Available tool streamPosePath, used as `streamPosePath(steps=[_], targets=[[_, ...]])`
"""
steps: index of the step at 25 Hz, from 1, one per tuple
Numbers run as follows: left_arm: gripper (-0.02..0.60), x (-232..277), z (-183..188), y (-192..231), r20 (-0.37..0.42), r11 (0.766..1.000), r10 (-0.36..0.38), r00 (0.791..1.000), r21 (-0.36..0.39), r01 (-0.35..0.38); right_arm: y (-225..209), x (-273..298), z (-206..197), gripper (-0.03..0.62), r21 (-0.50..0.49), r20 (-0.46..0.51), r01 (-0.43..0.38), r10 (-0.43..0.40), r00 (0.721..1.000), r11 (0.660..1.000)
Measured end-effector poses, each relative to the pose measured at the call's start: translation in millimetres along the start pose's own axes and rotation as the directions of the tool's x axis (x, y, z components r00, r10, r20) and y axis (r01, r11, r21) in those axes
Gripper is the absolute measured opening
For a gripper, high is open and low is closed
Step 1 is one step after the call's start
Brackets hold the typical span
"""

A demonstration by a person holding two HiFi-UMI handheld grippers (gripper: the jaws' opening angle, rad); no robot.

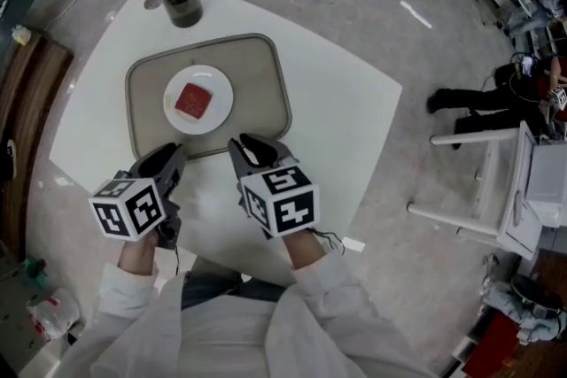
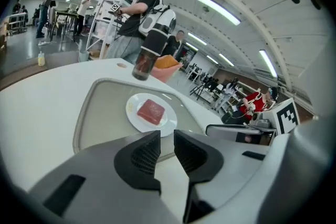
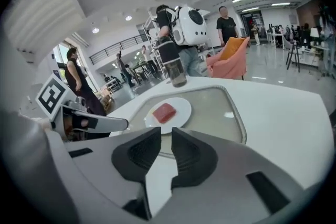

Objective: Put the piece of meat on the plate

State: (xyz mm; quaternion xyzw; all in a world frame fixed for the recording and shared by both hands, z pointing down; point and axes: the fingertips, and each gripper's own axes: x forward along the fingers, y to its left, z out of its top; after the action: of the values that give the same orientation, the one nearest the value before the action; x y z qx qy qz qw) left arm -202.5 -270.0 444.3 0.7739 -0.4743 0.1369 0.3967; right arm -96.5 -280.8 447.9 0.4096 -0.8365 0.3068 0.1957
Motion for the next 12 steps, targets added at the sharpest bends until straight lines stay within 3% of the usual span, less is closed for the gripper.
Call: streamPosePath(steps=[2,4,12], targets=[[0.079,-7,-7,-28,0.043,0.997,-0.082,0.996,-0.001,0.082,11,-23,-3,0.037,-0.004,0.061,-0.075,0.076,0.995,0.997],[0.023,-15,-16,-55,0.090,0.987,-0.156,0.984,-0.012,0.157,18,-43,-11,0.029,-0.027,0.091,-0.120,0.122,0.988,0.992],[0.012,-38,-59,-154,0.180,0.948,-0.317,0.931,0.017,0.319,15,-121,-55,0.020,-0.074,0.116,-0.163,0.171,0.978,0.984]])
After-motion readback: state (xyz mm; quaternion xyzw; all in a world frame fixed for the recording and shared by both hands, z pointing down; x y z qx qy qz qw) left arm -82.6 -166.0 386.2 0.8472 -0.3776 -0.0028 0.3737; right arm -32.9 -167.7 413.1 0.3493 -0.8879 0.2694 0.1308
